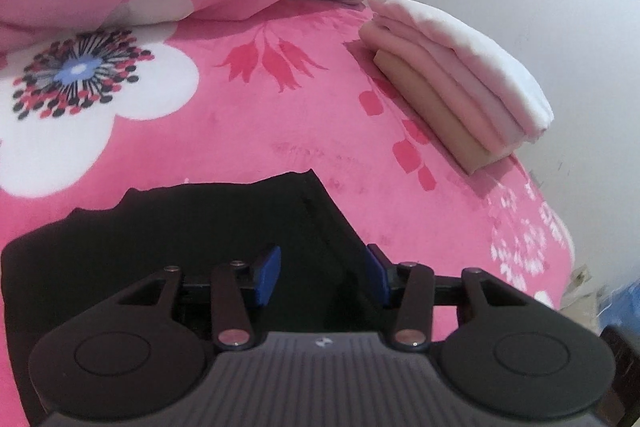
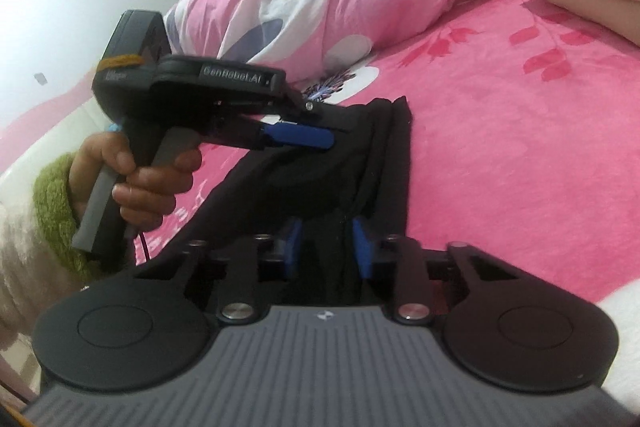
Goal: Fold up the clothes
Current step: 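Close the right gripper on the shirt end while the left gripper grasps beside it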
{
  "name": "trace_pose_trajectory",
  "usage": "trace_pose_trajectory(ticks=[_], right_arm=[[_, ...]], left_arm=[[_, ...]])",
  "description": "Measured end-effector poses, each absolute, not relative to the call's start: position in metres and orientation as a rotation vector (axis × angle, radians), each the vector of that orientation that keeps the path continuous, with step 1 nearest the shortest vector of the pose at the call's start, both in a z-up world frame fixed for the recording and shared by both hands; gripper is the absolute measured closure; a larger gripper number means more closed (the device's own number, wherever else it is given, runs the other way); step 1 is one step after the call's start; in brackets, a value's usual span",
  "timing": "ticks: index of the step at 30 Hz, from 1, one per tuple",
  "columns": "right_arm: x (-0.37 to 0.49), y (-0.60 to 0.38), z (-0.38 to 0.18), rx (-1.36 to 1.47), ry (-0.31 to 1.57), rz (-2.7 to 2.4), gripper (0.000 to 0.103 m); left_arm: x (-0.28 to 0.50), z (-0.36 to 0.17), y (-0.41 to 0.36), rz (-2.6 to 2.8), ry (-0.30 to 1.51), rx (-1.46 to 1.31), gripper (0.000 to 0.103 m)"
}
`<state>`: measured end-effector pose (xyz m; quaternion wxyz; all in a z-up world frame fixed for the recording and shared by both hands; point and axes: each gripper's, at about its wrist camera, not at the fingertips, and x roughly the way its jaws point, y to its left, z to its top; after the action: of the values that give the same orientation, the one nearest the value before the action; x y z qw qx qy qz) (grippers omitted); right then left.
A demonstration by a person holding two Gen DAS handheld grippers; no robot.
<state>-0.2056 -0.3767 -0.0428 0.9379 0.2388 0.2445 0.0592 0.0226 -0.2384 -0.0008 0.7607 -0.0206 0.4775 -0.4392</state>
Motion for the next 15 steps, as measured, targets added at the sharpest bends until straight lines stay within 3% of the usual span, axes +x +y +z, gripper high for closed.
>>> trace_pose_trajectory(ticks=[8,10,11,15], right_arm=[[-0.203,-0.378,-0.044,0.509,0.521,0.068,0.08],[-0.201,-0.374,-0.043,0.477,0.521,0.09,0.087],[-0.201,-0.37,-0.042,0.442,0.517,0.096,0.096],[-0.202,-0.356,-0.035,0.324,0.503,0.076,0.098]], left_arm=[[0.026,0.0,-0.248,-0.959,1.033,-0.006,0.056],[0.028,0.0,-0.249,-0.956,1.042,-0.005,0.056],[0.029,0.0,-0.25,-0.954,1.046,-0.004,0.056],[0.032,0.002,-0.257,-0.938,1.067,0.028,0.056]])
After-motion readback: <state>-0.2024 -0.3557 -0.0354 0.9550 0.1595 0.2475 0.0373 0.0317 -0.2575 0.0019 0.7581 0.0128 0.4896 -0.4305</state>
